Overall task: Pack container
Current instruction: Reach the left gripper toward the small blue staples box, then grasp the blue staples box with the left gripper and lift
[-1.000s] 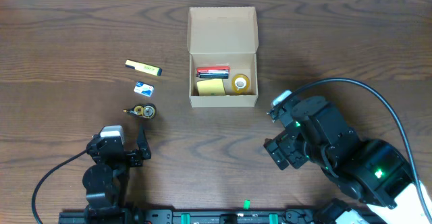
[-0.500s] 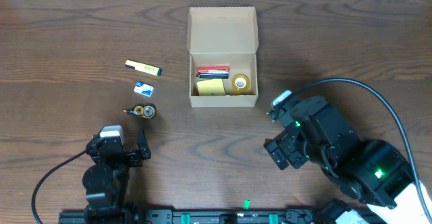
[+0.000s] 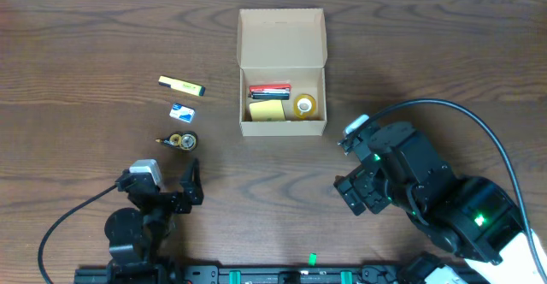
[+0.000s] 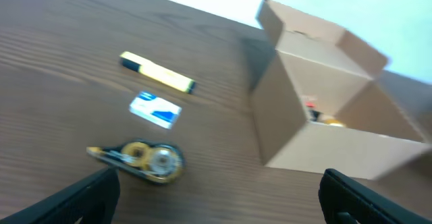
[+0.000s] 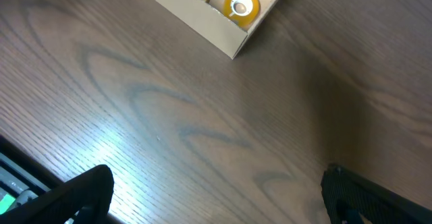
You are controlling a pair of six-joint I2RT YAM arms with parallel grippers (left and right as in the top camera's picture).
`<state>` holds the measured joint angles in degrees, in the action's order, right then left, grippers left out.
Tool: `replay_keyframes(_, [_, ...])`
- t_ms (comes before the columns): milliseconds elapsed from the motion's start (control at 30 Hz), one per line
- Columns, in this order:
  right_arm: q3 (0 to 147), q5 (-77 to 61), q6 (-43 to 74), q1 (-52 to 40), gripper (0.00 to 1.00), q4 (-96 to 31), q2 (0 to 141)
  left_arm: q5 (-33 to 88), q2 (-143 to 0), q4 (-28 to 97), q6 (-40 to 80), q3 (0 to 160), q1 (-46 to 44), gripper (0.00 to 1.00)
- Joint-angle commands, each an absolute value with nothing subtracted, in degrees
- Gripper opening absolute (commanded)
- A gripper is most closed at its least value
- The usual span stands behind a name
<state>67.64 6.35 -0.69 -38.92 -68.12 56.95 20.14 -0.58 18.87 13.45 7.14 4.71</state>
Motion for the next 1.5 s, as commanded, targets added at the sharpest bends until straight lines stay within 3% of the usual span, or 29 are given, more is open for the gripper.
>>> replay_keyframes(0, [67.55,6.17,-1.37,-38.65,0.99,-68.16,57.01,25.63,-0.25,18.83,20.03,5.93,4.47,0.95])
replay_keyframes(267, [67.55,6.17,-1.37,-38.65,0.99,-68.16,57.01,28.40,-0.25,14.55,20.91,5.98,4.47,0.95])
replay_keyframes(500, [67.55,6.17,-1.37,-38.65,0.99,-68.16,57.01,22.35,-5.54,8.95,23.09,8.64,4.47,0.95])
replay_keyframes(800, [67.55,6.17,-1.37,-38.65,0.99,-68.16,57.01,14.70,-37.01,10.90,12.80,25.32,4.47,0.95])
replay_keyframes(967, [67.55,6.17,-1.34,-38.65,0.99,-68.16,57.01,13.52,-56.10,17.32,7.29,38.33,4.47,0.95])
replay_keyframes(1167, [67.55,6.17,-1.34,-38.65,0.99,-68.16,57.01,11.66,-73.76,33.69,-4.49,56.77,4.47,0.95])
replay_keyframes(1467, [67.55,6.17,-1.37,-38.65,0.99,-68.16,57.01,5.15,-84.36,42.61,-20.97,68.18,4.47,0.95])
